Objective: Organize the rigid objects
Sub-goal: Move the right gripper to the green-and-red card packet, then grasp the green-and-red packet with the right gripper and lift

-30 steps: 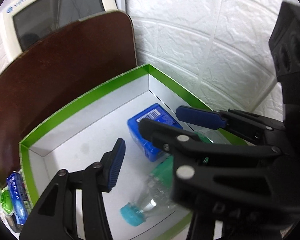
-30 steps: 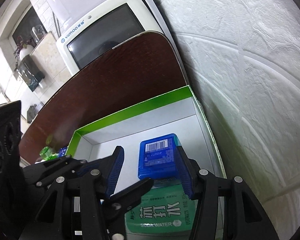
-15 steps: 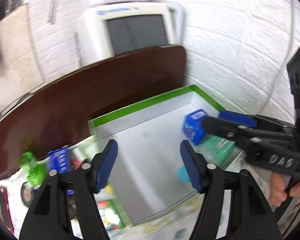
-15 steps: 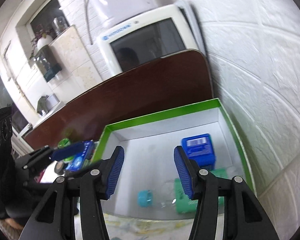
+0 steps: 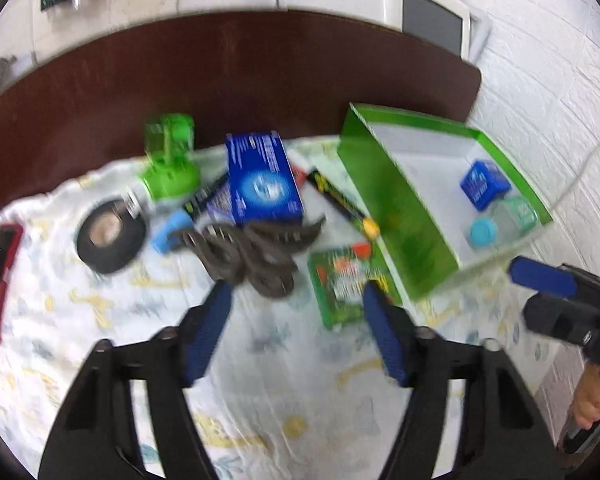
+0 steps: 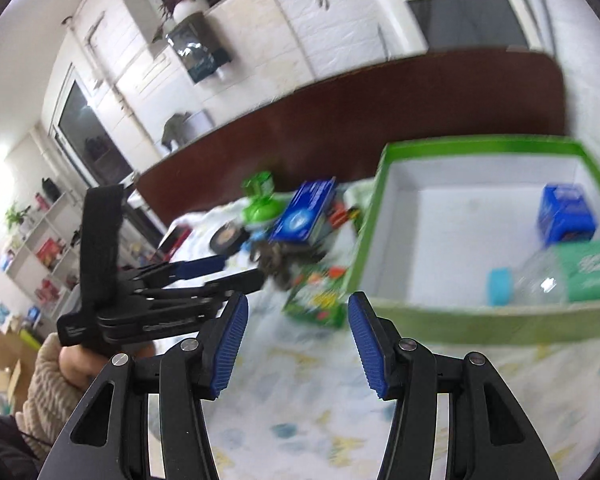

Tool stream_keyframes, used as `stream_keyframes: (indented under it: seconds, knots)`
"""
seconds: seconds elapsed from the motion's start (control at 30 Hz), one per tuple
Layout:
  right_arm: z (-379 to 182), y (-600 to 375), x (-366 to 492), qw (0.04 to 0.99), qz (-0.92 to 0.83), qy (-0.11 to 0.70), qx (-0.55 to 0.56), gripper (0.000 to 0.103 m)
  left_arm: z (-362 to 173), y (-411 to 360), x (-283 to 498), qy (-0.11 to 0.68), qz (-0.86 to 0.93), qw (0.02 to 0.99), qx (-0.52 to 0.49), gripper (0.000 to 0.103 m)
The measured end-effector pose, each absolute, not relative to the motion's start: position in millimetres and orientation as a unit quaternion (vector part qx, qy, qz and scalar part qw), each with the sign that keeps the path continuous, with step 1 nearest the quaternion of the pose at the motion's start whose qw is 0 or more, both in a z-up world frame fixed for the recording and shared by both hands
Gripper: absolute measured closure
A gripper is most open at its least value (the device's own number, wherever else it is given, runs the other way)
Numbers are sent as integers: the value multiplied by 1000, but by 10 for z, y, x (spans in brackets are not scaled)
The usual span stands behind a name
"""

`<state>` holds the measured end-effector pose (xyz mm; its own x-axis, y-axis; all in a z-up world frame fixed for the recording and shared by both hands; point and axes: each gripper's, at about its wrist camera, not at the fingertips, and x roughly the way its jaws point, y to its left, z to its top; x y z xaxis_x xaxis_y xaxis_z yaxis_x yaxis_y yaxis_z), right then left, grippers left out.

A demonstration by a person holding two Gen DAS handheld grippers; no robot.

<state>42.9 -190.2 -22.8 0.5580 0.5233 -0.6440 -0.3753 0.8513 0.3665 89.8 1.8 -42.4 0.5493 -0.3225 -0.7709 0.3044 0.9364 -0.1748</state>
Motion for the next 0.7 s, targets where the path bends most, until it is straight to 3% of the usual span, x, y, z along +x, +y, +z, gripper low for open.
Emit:
stream_keyframes:
  seconds: [0.07, 0.1, 0.13, 0.27, 0.7]
  knots:
    - [-382, -1768, 396, 869, 260, 411, 95, 61, -559, 9, 886, 458, -198, 866, -16, 65]
    - [-440, -1712, 379, 866, 260, 417, 94, 71, -602, -2, 888, 462, -206, 862, -20, 66]
    - [-494, -1661, 389, 864, 255, 424, 92, 75, -636, -8, 885, 464, -212, 860, -24, 67]
    - [-652, -1513, 442, 882, 190, 422, 84, 78, -710, -17, 930, 472, -238, 847, -54, 74]
    - [-930, -1507, 718, 896, 59, 416, 140, 78, -809, -26, 1287, 491, -259, 826, -93, 80]
